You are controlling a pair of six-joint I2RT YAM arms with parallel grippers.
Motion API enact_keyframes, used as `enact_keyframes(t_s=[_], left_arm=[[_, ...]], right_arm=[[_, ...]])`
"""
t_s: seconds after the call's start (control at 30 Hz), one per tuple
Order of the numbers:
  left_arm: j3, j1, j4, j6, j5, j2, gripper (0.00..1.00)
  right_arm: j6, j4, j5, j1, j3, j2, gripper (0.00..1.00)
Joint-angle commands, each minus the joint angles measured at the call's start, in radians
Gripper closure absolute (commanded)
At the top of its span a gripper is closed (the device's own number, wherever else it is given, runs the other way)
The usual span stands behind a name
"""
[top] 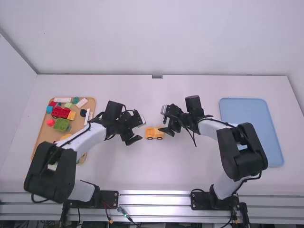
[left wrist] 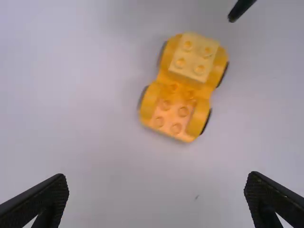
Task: Assemble lego blocks to make yellow taxi
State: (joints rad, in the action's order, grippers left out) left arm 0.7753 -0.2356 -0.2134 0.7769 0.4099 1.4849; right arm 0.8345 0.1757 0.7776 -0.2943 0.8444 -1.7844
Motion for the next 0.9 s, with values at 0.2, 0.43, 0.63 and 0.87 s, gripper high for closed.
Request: enact_keyframes(t_s=[0.2,0.43,0.63,0.87], left_arm=[[0.021,0.053,0.128,-0.692,-0.952,-0.181,0.01],[0.122,0.242,0.065,-0.706,-0.849,-0.174,0.01],[0.362,0.5,-0.185,-0.728,-0.549,-0.097,0.01],[0.737,0.647,-0.495,-0.625,-0.402,0.151,0.01]], right_arm=[[-0.008,0.047,-0.002,0.0,0.016,0.019,0.01],[-0.008,0.054,-0.001,0.0,0.019,0.019,0.01],[-0.008,0.059,-0.001,0.006,0.019,0.019,0.01],[-0.075,0.113,-0.002,0.007,0.019,0.019,0.01]])
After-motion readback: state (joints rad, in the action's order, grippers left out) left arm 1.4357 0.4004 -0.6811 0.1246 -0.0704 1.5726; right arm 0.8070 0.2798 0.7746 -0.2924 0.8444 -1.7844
